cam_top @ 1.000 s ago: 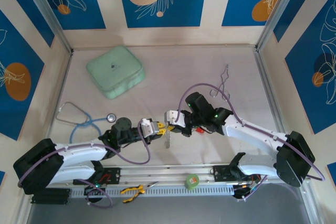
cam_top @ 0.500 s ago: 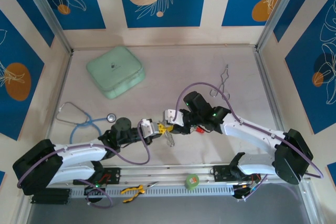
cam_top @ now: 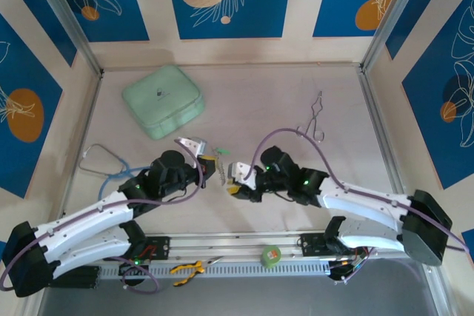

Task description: Put the keys on the keyring

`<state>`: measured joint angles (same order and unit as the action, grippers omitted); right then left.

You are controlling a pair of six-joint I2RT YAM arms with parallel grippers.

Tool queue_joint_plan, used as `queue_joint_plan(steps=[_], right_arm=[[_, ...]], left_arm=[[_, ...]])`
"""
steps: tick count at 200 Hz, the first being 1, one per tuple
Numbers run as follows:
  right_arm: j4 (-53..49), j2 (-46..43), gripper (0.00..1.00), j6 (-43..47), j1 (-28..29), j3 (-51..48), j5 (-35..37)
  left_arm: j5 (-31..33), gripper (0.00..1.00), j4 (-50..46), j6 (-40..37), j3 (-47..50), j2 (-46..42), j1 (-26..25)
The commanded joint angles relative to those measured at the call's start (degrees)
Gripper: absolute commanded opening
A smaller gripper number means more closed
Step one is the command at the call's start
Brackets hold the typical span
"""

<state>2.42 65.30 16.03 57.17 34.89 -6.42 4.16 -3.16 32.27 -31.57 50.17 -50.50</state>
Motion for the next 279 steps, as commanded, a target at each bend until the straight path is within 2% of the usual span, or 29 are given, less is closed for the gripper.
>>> queue_joint_plan(steps=[1, 24, 41, 86, 92, 113, 144, 201, 279], right_arm=[[11.1, 5.0, 0.23, -4.2, 3.3, -0.6, 3.2], [15.2, 10.8, 0.22, -4.2, 5.9, -0.3, 4.1], [18.4, 14.0, 0.23, -5.1, 6.3, -0.4, 7.7], [23.3, 17.4, 0.3, -7.7, 4.6, -0.6, 15.5], [24.0, 17.7, 0.31, -7.5, 4.5, -0.7, 16.3], [26.9, 18.3, 0.32, -5.7, 4.6, -2.1, 16.7], [30.9, 16.8, 0.32, -1.8, 4.1, -6.3, 16.1], [32.9, 10.9, 0.23, 0.3, 4.8, -11.3, 11.7], [38.1, 10.3, 0.24, 2.4, 8.3, -11.9, 20.9]], left_arm=[[3.0, 0.0, -16.1, 18.4, -4.0, -0.5, -0.2], [3.2, 0.0, -23.7, 24.4, -8.2, 1.5, -0.2], [2.8, 0.0, -27.9, 29.1, -11.1, 3.4, 0.0], [-3.0, 0.0, -31.2, 45.0, -13.9, 4.9, 1.7], [-3.8, 0.0, -32.0, 48.9, -14.0, 4.9, 2.0], [-7.3, 0.0, -27.2, 61.4, -10.5, 3.5, 2.1], [-7.3, 0.0, -23.5, 74.8, -6.1, 0.2, 2.1], [-12.9, 0.0, -22.5, 81.1, -6.6, 4.0, 2.1], [-15.5, 0.0, -27.2, 81.7, -9.6, 5.7, 2.1]])
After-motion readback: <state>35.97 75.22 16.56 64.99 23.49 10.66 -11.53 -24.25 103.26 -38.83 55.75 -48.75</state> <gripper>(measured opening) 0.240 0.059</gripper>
